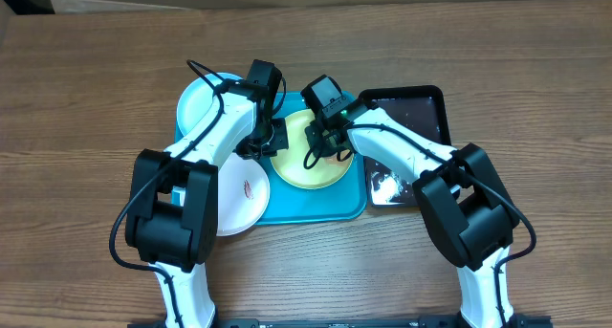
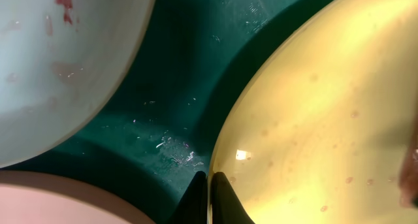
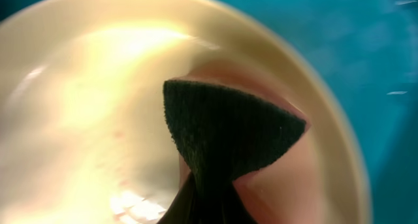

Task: Clean dirty plates on tray and stack at the side
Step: 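Scrub the yellow plate's stain with the sponge in the right gripper, then return the sponge to the black tray and release it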

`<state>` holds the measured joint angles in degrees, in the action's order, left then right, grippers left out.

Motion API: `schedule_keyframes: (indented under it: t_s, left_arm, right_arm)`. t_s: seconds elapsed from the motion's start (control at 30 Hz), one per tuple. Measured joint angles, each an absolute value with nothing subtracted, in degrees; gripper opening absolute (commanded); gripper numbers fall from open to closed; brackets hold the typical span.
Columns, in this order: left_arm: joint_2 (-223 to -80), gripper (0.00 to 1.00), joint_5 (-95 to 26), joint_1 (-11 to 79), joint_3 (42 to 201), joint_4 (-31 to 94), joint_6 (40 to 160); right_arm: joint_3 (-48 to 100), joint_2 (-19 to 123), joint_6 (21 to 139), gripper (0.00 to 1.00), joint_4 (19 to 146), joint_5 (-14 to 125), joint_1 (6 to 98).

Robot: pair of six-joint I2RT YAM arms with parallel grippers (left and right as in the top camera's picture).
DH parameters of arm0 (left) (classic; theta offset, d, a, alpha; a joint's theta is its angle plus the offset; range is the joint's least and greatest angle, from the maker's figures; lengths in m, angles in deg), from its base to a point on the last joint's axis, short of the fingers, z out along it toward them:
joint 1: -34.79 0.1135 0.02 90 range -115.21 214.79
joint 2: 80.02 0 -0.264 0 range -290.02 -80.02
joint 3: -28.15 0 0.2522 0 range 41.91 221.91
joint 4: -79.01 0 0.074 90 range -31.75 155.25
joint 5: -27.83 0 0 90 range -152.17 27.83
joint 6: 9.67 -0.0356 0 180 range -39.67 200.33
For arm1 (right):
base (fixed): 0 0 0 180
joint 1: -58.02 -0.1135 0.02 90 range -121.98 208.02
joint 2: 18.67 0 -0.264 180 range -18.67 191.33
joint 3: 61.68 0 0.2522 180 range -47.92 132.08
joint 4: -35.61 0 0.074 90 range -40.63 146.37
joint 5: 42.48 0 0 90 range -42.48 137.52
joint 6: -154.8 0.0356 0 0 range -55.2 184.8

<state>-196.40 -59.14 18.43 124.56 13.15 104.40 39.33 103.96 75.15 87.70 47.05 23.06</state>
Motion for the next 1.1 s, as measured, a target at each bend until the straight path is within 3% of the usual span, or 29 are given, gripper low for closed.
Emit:
schedule_keyframes:
  t_s: [0.3,0.63,0.83,1.1]
  left_arm:
    - [-196.40,0.04,-59.40,18.40,124.56,13.18,104.38]
    - [-196.40,0.04,-59.16,18.36,124.56,13.20,104.40]
    - [-196.40,0.09,-58.90,18.36,124.56,13.20,104.38]
    - [-196.40,0.10,-58.72,18.36,124.56,13.77,104.40]
  right_arm:
    - [39.17,103.96,75.24,0.04,89.10,64.34,23.10]
    - [52.55,104.01,74.19,0.04,103.61,74.78,29.42]
    - [55.81,101.45,72.22,0.04,113.12,73.78,35.78]
    - [55.28,101.03,71.18,0.04,120.16,57.21,43.28]
